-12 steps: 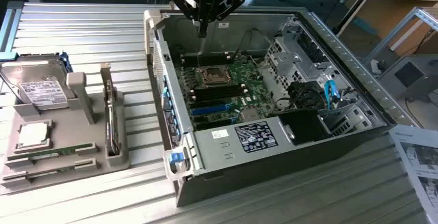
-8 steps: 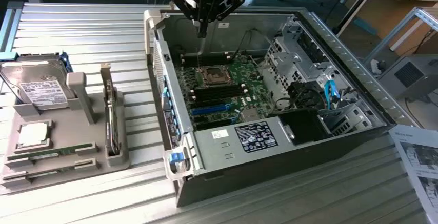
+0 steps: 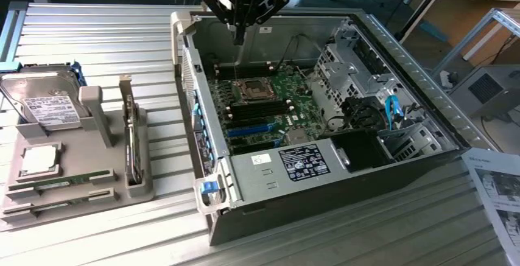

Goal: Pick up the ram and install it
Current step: 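Reach for the ram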

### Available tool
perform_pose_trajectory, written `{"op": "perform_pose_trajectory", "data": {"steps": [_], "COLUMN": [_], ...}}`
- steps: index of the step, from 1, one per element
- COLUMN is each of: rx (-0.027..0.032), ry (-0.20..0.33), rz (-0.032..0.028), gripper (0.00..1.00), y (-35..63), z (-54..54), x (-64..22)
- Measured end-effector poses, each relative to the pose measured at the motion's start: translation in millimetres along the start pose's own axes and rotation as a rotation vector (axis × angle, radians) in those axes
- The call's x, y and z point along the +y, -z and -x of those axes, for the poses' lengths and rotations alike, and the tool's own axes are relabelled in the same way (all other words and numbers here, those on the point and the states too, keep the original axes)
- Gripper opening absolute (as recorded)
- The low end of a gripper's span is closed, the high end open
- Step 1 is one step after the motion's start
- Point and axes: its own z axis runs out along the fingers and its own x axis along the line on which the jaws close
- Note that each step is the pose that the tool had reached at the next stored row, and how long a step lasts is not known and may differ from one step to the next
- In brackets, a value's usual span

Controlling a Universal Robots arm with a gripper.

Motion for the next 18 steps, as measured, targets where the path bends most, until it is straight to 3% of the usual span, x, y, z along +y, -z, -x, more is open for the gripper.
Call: {"op": "perform_pose_trajectory", "data": {"steps": [18], "rx": [0.0000], "ry": [0.000], "rz": [-0.0001], "gripper": [0.11], "y": [0.5], "z": [-17.7], "x": [-1.3]}}
